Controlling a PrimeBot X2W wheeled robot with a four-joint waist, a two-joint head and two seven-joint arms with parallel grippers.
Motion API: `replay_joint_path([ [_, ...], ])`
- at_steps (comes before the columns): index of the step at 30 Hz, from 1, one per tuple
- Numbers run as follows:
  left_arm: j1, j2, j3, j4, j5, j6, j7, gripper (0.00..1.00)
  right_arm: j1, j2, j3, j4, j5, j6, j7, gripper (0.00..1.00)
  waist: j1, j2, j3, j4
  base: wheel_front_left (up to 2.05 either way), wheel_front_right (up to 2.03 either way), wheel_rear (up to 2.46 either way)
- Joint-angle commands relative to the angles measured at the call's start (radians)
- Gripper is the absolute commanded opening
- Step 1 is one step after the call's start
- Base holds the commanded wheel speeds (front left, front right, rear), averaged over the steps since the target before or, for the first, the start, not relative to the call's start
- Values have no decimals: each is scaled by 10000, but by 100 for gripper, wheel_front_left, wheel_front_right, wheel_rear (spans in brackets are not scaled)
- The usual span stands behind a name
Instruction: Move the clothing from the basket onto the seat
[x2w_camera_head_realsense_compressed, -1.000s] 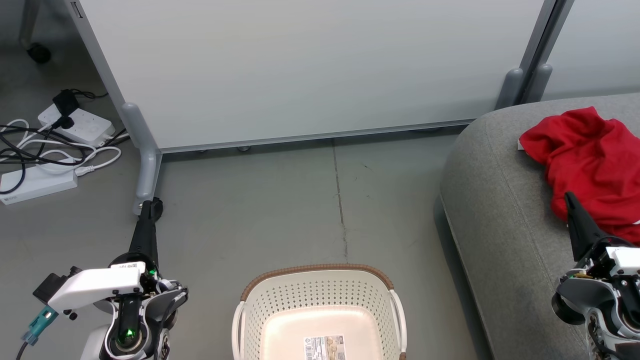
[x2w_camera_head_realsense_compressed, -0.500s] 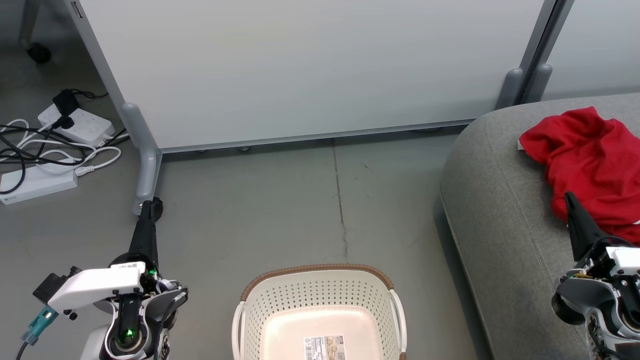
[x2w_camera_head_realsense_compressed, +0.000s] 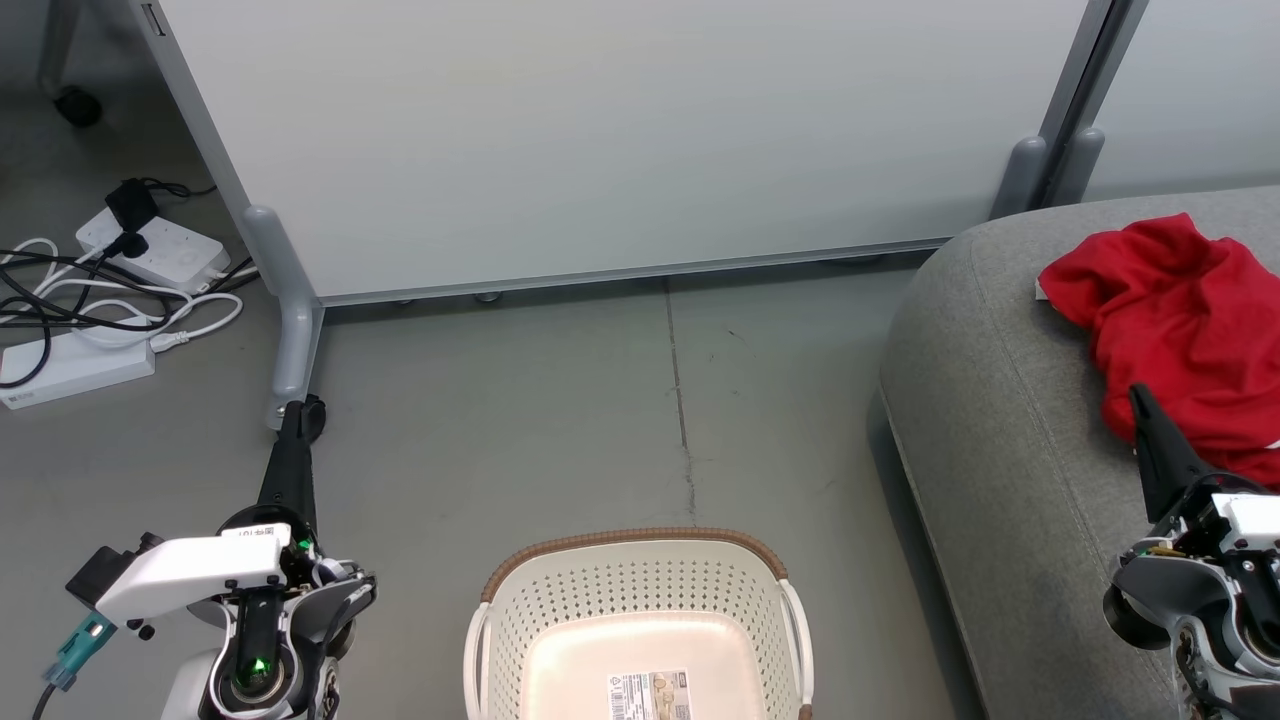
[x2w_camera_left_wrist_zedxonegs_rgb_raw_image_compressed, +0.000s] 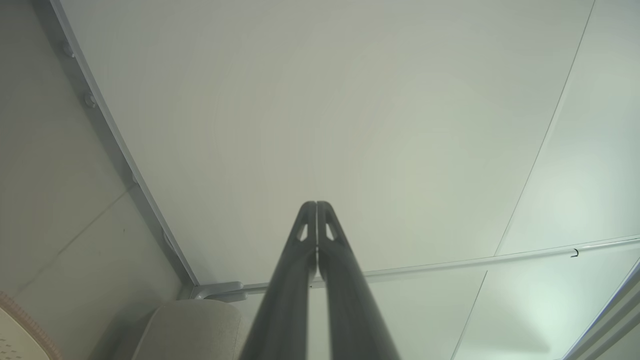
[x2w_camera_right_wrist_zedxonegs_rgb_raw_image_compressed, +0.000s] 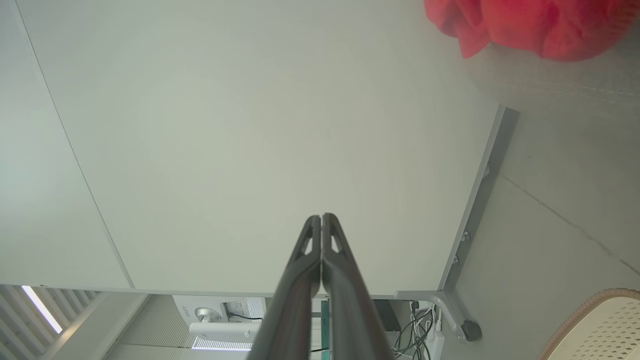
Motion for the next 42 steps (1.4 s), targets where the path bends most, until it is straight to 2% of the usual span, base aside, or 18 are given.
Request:
replay_joint_path([
  [1,-184,22,38,13,-46,-32,19,0,-35,-65,4,1,50,25,33,0,0,0,0,0,0,0,0],
  [42,-184,22,37,12,-46,-32,18,0,-34,-69,11,1,46,25,27,0,0,0,0,0,0,0,0],
])
